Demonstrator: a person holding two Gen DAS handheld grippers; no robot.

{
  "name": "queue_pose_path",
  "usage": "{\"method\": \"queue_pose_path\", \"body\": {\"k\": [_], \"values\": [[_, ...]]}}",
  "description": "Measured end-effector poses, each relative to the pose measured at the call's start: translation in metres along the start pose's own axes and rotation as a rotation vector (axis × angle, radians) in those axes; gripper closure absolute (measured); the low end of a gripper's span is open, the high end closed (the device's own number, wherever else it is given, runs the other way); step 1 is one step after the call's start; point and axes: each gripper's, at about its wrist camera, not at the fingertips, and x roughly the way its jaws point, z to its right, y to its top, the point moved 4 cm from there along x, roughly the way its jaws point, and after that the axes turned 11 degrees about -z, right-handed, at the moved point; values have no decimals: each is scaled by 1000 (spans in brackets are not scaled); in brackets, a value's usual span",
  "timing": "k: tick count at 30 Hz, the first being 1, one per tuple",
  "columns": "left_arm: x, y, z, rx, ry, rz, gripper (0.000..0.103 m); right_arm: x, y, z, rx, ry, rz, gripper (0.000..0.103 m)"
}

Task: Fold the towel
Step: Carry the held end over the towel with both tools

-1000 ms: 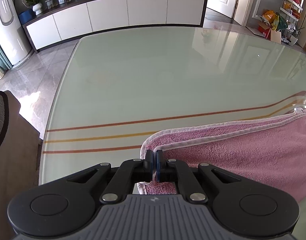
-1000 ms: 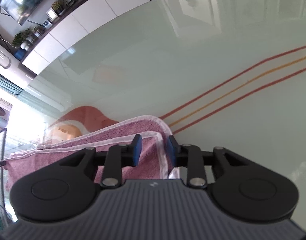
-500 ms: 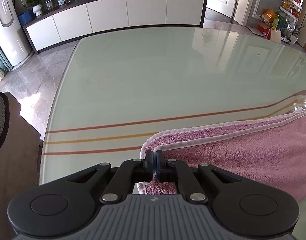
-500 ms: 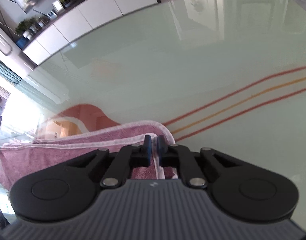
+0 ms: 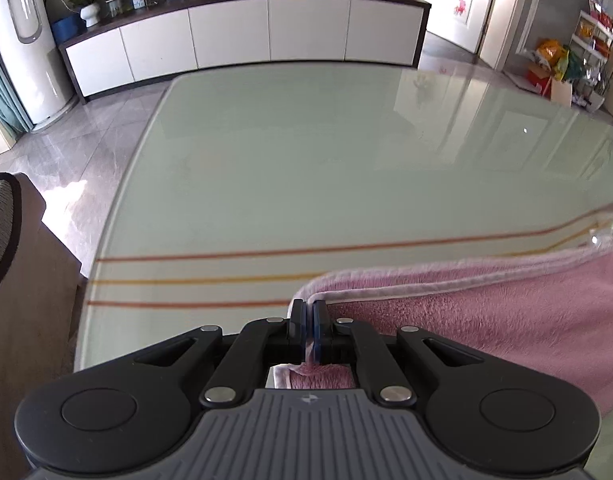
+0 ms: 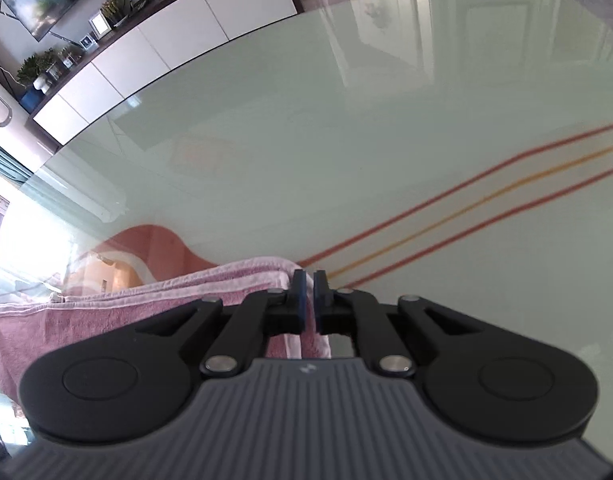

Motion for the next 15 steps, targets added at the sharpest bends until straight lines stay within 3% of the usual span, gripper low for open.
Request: {"method": "queue_pose_path", "body": {"k": [4, 8, 15], "values": [[2, -1, 1, 1, -2, -10, 99, -5, 4, 6, 46, 65, 4, 95], [2, -1, 2, 2, -1, -13, 99, -8, 6, 5, 63, 134, -19, 72], [3, -4, 2, 4, 1, -18, 99, -1, 11, 1, 38, 87, -73, 74]]}}
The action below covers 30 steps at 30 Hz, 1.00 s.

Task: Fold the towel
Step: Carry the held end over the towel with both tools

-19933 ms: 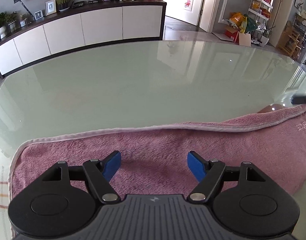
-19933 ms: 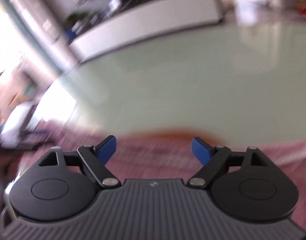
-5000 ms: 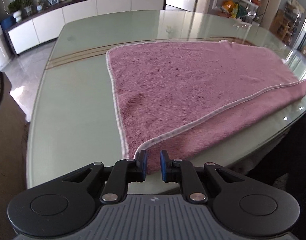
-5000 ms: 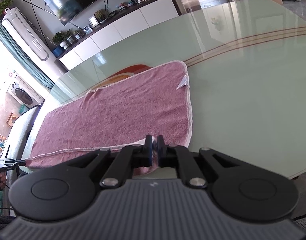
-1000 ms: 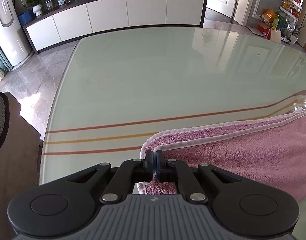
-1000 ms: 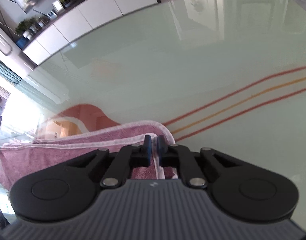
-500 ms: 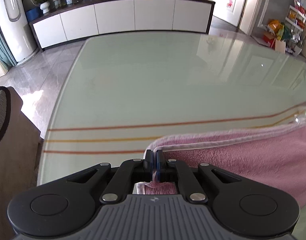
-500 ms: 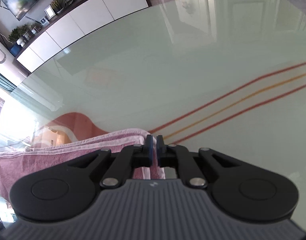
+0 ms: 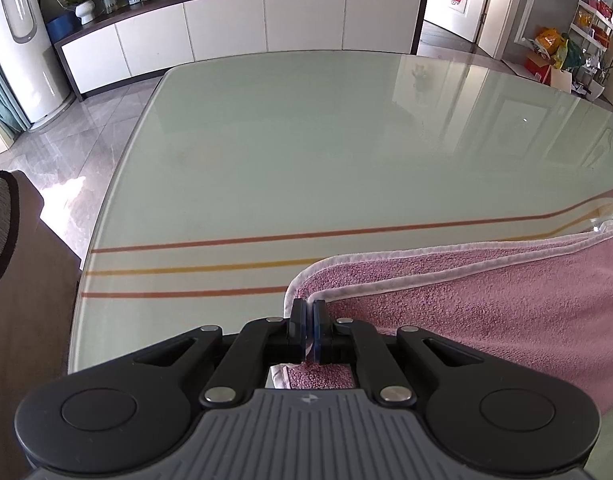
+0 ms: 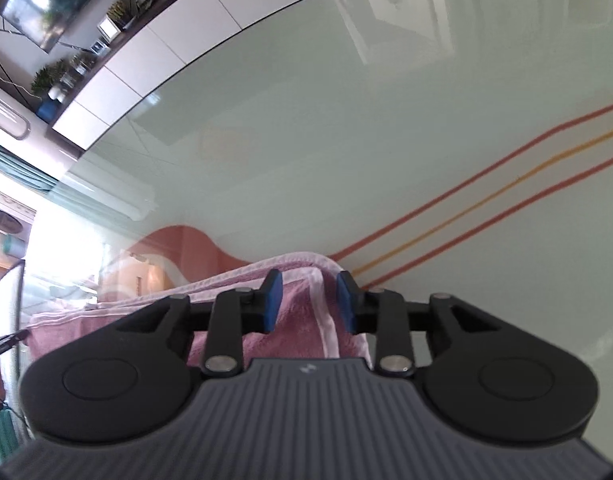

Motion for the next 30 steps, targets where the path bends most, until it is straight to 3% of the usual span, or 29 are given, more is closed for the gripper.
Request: {"method": "queue_pose_path", "body": {"k": [3, 5, 8, 12, 15, 18, 21, 26, 30], "values": [[0, 0, 0, 4, 2, -4, 99, 5, 2, -3, -15, -16, -12, 79], [0, 0, -1, 5, 2, -5, 99, 7, 3, -6, -36, -38, -22, 89], [1, 0, -2, 6, 3, -5, 99, 10, 4, -16, -83, -75, -31, 96], [1, 1, -1, 7, 3, -2, 99, -1, -1, -24, -127, -89, 7, 97], [-3, 1, -2, 1, -2, 21, 99, -17, -5, -27, -140, -44, 69, 98], [-11, 1, -2, -5, -11, 74, 99, -25, -7, -23, -133, -18, 114, 98], [-19, 1, -6, -38, -34, 137, 99, -13, -10, -17, -124, -38, 103, 98], [-3, -4, -1, -14, 3, 82, 99, -4, -13, -7, -96, -65, 83, 98], [-9, -4, -3, -36, -10, 119, 99, -13, -11, -4, -87, -26, 123, 98]]}}
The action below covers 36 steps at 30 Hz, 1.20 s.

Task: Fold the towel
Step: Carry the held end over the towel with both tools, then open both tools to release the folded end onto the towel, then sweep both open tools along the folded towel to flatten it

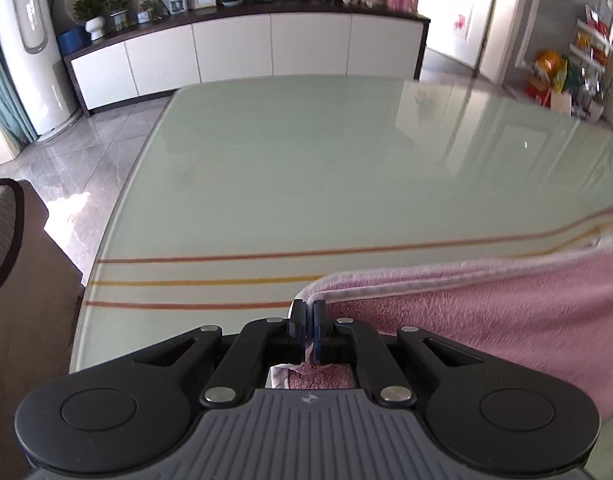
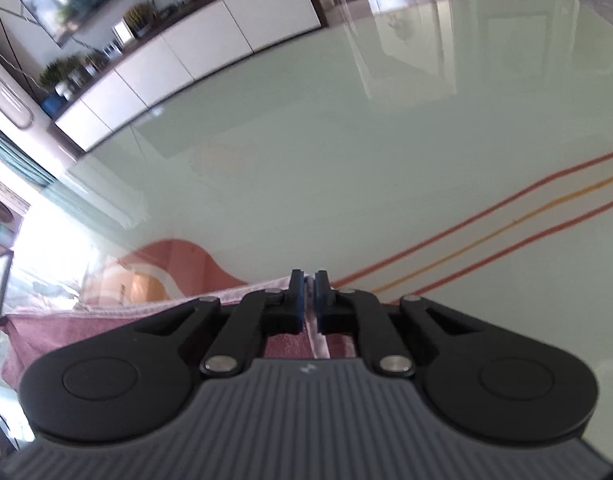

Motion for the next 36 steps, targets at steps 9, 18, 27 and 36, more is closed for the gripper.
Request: {"method": "queue_pose_path", "body": {"k": [9, 18, 27, 36], "values": [[13, -7, -3, -38, -4, -15, 99, 6, -1, 10, 18, -13, -15, 98], [13, -2, -3, -9, 56, -43, 55, -4, -4, 13, 63, -43, 25, 81], [-48, -36, 34, 93, 24, 53, 36, -31, -71, -43, -216, -103, 22, 69], [-26, -102, 85, 196, -63, -37, 34, -16, -153, -69, -404, -279, -25, 68]]}}
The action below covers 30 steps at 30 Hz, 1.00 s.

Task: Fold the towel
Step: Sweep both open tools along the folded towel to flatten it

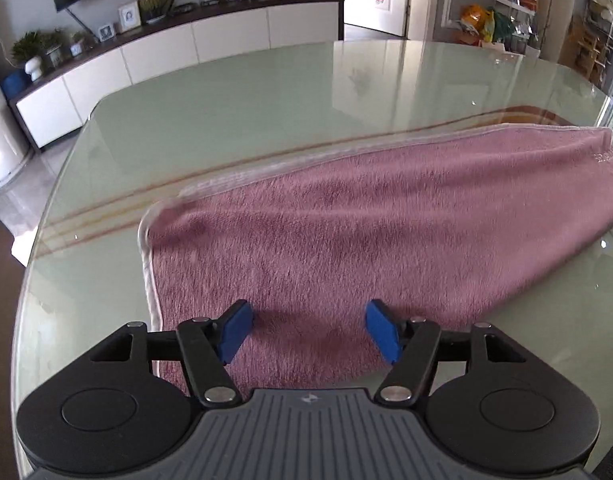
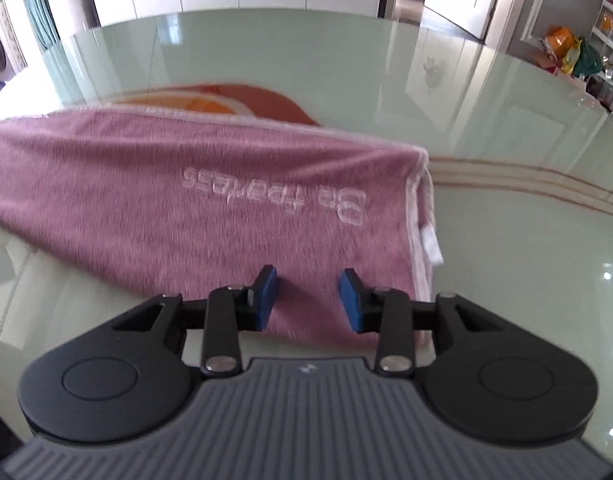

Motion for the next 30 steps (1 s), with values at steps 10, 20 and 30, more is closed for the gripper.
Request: {"method": "queue_pose_path", "body": {"k": [10, 20, 30], "values": [[-34, 14, 5, -43, -25, 75, 34, -11, 35, -35, 65, 70, 99, 61], [25, 52, 139, 39, -12, 52, 27, 32, 52, -158, 5, -23, 150, 51], [-9, 8, 134, 55, 3, 104, 19, 11, 29, -140, 9, -23, 154, 34]]}}
